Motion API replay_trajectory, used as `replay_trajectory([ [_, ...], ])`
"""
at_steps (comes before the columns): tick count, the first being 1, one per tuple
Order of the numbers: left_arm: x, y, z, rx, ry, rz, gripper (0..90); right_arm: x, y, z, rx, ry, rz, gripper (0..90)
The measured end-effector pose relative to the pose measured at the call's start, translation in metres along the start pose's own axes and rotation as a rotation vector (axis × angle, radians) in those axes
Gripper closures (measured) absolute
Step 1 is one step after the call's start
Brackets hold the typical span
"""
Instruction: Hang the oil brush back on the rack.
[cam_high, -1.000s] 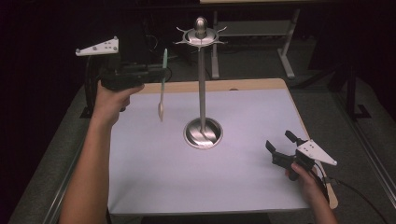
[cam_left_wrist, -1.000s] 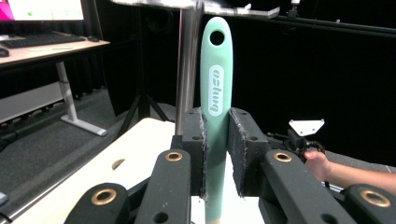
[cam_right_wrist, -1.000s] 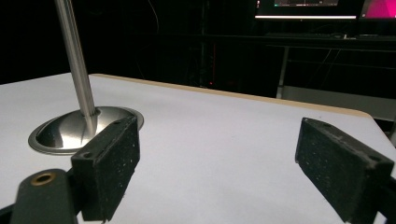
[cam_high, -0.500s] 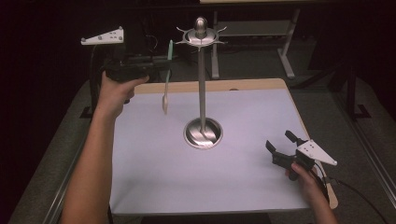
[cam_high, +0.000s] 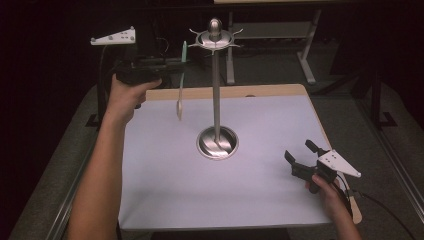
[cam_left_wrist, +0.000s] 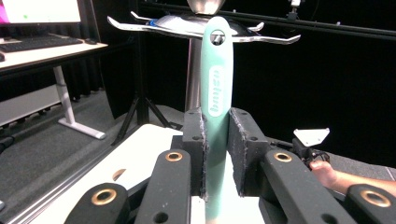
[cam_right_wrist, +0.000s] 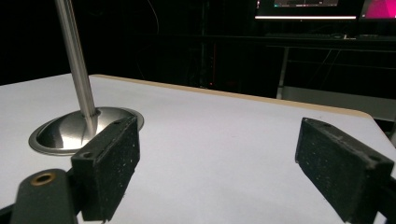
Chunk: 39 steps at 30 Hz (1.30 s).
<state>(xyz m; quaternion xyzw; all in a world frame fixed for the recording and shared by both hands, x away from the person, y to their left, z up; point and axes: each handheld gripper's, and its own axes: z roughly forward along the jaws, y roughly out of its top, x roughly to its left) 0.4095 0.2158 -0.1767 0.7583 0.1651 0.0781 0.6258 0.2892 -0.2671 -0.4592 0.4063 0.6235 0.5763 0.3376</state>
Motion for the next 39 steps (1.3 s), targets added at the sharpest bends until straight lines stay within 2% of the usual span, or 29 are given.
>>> replay_trajectory([
  [16,-0.002,0.0,0.021,0.024,-0.024,0.005,77.4,0.0,0.0,0.0,-0.002,0.001,0.0,13.3],
  [21,-0.003,-0.001,0.021,0.021,-0.019,0.011,77.1,0.0,0.0,0.0,-0.003,0.002,0.001,13.3],
  [25,-0.004,-0.001,0.018,0.033,-0.003,0.032,75.7,0.0,0.0,0.0,-0.002,0.003,0.002,13.3],
  [31,-0.007,-0.003,0.014,0.071,0.037,0.048,64.2,0.0,0.0,0.0,-0.001,0.004,0.001,13.3],
  [36,-0.01,-0.009,0.008,0.094,0.067,0.041,54.4,0.0,0.0,0.0,-0.002,0.004,0.0,13.3],
  [39,-0.014,-0.013,0.005,0.133,0.081,0.042,48.7,0.0,0.0,0.0,-0.004,0.003,-0.003,13.3],
])
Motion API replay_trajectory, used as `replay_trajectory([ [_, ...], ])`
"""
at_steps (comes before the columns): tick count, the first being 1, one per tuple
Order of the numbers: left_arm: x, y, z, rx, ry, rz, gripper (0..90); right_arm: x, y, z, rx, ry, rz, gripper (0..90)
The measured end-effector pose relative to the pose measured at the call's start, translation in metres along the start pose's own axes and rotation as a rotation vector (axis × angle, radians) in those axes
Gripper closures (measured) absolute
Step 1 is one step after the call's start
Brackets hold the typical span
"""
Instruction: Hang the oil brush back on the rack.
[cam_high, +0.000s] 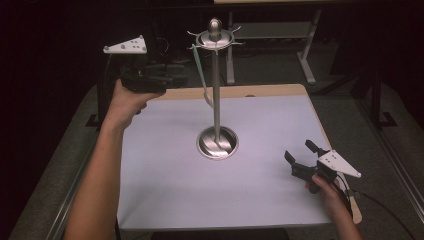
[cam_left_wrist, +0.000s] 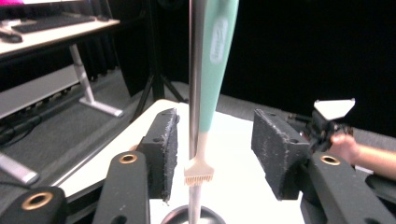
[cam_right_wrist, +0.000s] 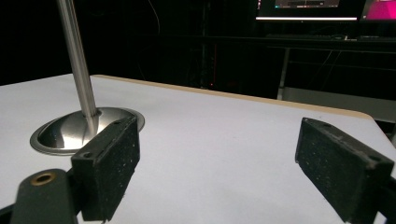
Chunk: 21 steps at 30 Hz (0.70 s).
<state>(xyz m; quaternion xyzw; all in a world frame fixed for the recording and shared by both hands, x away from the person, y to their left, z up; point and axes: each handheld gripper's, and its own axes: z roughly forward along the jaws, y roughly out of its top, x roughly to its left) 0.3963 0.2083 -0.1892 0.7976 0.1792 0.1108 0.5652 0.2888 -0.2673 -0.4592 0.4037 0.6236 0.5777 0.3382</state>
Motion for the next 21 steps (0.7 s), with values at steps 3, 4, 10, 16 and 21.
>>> replay_trajectory([
  [3,-0.005,-0.006,-0.003,0.035,0.032,0.011,44.0,0.0,0.0,0.0,0.0,0.0,0.0,13.3],
  [4,-0.008,-0.009,-0.004,0.047,0.044,0.006,42.1,0.0,0.0,0.0,-0.001,0.0,-0.003,13.3],
  [10,-0.02,-0.029,-0.008,0.09,0.1,0.015,32.7,0.0,0.0,0.0,-0.006,0.0,0.004,13.3],
  [16,-0.03,-0.052,-0.013,0.129,0.13,0.013,26.5,0.0,0.0,0.0,-0.003,0.002,0.004,13.4],
  [21,-0.036,-0.077,-0.017,0.147,0.152,0.016,23.7,-0.001,0.0,0.0,0.002,0.002,0.006,13.3],
])
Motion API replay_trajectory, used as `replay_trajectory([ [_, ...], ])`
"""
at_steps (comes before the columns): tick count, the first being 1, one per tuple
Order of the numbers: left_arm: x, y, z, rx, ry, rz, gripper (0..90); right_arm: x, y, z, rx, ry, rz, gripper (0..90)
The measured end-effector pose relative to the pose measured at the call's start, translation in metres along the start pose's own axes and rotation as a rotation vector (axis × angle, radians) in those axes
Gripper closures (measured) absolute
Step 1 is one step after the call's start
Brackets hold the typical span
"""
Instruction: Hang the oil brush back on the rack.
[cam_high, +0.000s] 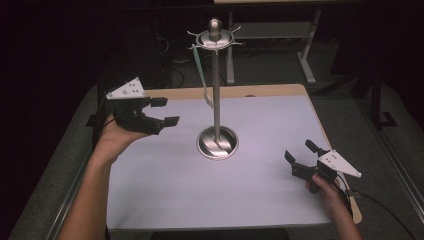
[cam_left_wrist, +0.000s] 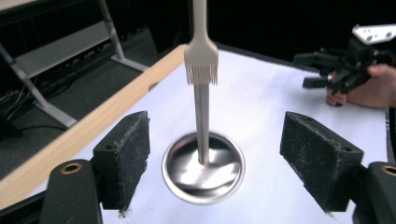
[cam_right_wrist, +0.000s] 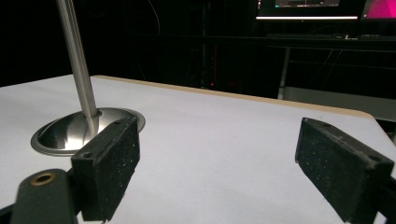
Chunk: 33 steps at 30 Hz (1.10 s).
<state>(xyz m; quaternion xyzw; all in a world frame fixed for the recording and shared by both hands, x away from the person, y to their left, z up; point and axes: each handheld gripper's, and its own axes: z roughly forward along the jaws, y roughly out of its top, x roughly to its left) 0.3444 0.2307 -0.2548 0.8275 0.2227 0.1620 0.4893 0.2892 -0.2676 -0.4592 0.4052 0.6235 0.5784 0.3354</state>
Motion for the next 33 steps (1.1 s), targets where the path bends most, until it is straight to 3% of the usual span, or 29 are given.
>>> replay_trajectory([
  [2,-0.003,-0.011,-0.001,0.007,0.01,0.003,23.6,0.0,0.0,0.0,0.001,0.0,0.0,13.3],
  [15,-0.015,-0.077,0.002,0.046,0.069,-0.077,23.3,0.001,0.0,0.0,0.004,-0.006,-0.008,13.3],
  [33,-0.023,-0.147,0.008,0.06,0.141,-0.198,20.9,0.001,0.0,0.0,0.003,-0.006,-0.011,13.3],
])
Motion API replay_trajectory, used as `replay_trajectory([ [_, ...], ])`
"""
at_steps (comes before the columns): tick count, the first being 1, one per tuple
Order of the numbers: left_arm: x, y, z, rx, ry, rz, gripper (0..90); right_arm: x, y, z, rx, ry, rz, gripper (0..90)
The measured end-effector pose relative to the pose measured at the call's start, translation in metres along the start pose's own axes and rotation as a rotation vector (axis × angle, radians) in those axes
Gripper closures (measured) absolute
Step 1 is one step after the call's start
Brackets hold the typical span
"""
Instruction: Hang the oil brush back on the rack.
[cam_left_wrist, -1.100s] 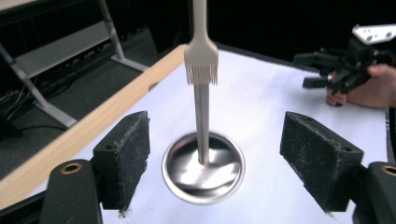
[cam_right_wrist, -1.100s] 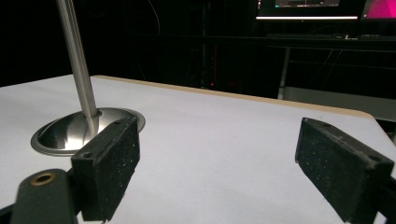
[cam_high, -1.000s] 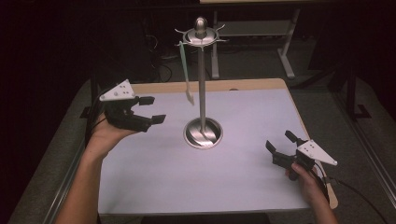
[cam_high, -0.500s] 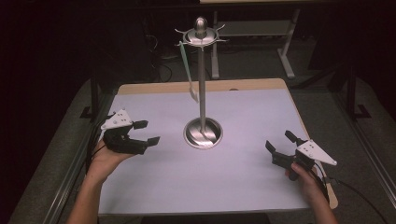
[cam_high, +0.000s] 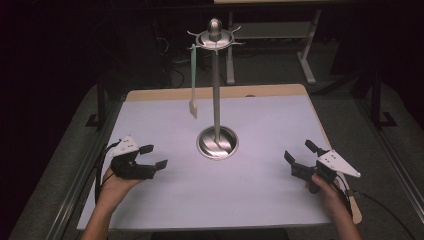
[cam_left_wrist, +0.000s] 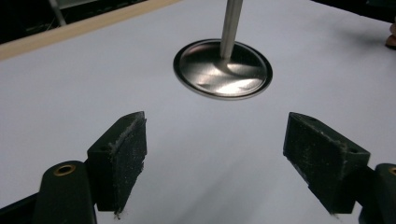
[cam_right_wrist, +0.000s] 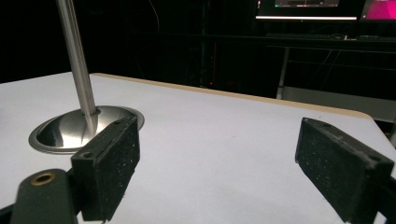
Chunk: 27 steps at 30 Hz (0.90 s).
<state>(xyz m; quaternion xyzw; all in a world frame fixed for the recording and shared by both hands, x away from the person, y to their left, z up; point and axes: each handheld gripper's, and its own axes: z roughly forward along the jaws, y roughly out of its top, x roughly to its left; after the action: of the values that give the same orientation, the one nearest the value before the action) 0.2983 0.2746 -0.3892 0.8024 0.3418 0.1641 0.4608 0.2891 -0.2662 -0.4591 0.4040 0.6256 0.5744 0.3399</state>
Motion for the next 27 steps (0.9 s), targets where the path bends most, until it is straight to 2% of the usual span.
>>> replay_trajectory([
  [7,0.0,-0.019,0.004,0.024,0.034,-0.027,17.1,0.0,0.0,0.0,-0.001,-0.001,-0.001,13.3],
  [12,0.001,-0.032,0.008,0.046,0.039,-0.051,15.2,0.0,0.0,0.0,0.0,-0.001,-0.001,13.3],
  [20,0.0,-0.046,0.017,0.082,0.045,-0.04,13.5,0.0,0.0,0.0,-0.002,-0.002,0.0,13.3],
  [27,-0.001,-0.05,0.021,0.112,0.056,-0.036,10.8,0.001,0.0,0.0,-0.003,-0.006,-0.007,13.3],
])
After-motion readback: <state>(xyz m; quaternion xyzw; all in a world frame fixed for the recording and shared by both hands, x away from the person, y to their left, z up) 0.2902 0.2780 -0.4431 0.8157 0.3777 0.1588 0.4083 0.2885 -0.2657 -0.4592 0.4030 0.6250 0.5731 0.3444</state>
